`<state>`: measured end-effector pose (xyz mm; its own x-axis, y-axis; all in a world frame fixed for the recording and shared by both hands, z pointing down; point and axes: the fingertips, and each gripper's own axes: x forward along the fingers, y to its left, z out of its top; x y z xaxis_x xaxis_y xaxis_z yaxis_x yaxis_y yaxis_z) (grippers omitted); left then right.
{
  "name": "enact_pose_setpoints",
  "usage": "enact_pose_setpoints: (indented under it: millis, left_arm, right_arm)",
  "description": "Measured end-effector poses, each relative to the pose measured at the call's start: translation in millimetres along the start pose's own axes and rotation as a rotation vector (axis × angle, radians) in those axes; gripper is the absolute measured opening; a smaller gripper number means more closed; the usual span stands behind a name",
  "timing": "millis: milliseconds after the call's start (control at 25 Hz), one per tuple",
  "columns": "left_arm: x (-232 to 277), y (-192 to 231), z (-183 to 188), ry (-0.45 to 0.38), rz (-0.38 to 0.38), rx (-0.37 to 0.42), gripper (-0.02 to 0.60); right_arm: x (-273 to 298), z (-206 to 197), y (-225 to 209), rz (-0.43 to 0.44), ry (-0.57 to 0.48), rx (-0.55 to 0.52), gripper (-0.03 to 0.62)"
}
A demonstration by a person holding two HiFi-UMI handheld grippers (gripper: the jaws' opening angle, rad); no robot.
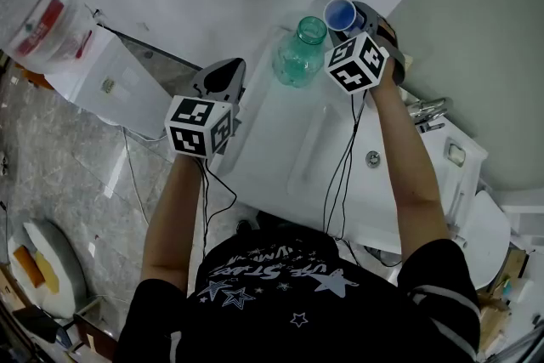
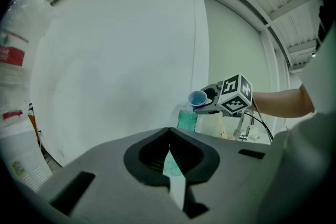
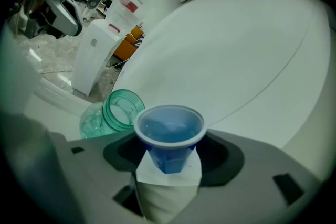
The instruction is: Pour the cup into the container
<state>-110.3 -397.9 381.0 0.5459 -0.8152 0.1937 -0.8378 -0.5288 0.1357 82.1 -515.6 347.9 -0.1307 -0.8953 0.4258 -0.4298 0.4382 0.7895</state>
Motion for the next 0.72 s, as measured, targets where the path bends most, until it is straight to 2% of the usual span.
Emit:
enact_pose_setpoints:
  millis: [720]
  left_arm:
    - [-0.2,2.4,1.0,-0.008,0.004,-0.019,0.011]
  right_arm:
    - [6.2,0.9,2.7,-0.06,0.054,-0.189,0.295]
